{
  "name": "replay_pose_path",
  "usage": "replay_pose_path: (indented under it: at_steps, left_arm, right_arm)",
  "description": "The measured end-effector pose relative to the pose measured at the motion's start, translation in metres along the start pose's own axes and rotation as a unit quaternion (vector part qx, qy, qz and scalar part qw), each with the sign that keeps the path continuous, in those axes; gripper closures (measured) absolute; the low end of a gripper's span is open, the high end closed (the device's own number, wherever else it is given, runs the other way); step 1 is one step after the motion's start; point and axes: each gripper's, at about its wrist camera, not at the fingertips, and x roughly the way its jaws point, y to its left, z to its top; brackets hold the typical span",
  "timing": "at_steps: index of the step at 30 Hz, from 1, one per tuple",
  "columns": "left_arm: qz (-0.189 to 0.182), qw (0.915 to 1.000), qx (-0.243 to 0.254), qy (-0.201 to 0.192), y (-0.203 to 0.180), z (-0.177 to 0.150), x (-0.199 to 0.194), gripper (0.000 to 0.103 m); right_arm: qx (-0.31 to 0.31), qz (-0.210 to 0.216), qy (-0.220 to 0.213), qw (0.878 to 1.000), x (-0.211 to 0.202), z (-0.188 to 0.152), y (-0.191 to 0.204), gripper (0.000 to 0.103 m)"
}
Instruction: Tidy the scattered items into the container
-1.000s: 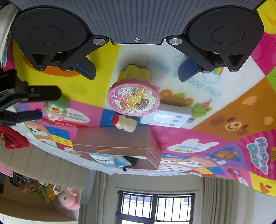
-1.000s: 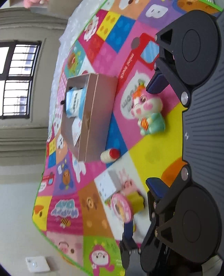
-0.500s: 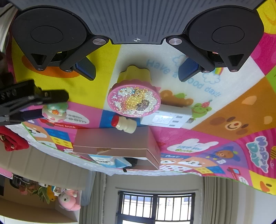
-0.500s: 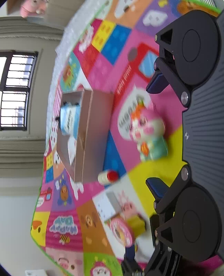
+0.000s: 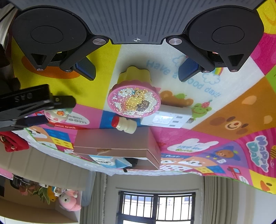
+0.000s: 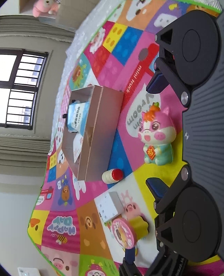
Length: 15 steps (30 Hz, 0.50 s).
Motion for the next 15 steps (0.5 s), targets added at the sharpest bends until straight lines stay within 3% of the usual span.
replay_pose_path:
  at_steps: [2,7,10,11,12,13,14,15]
  left_arm:
    - [0.001,1.0000,-0.002,-0.004,-0.001,0.002,-0.004,0.000]
    - [0.008,0.9984,-0.004,-0.056,-0.002,0.014,-0.025,0.000]
    - [0.014,0.9981,0.023,-0.056,-0.010,0.022,-0.024,0.001]
    - [0.014,0.9983,0.027,-0.050,-0.012,0.023,-0.021,0.005]
    - [0.014,0.9985,0.032,-0.042,-0.014,0.024,-0.018,0.019]
    - [0.016,0.9987,0.036,-0.034,-0.017,0.024,-0.015,0.026]
    - [0.016,0.9987,0.037,-0.030,-0.018,0.024,-0.013,0.028]
    - [0.017,0.9988,0.035,-0.030,-0.018,0.024,-0.013,0.022]
  right_arm:
    - [0.005,0.009,0.017,1.000,0.006,0.000,-0.001,0.031]
    - [0.008,0.013,0.001,1.000,-0.006,0.001,0.000,0.031]
    - [0.007,0.012,-0.001,1.000,-0.014,0.000,0.000,0.031]
    - [0.008,0.012,-0.002,1.000,-0.015,0.000,0.000,0.031]
    - [0.008,0.011,-0.003,1.000,-0.017,-0.001,-0.001,0.031]
    - [0.009,0.011,-0.004,1.000,-0.019,-0.001,-0.002,0.031]
    - [0.010,0.010,-0.006,1.000,-0.021,-0.001,-0.002,0.031]
    - [0.010,0.009,-0.008,1.000,-0.023,-0.001,-0.003,0.031]
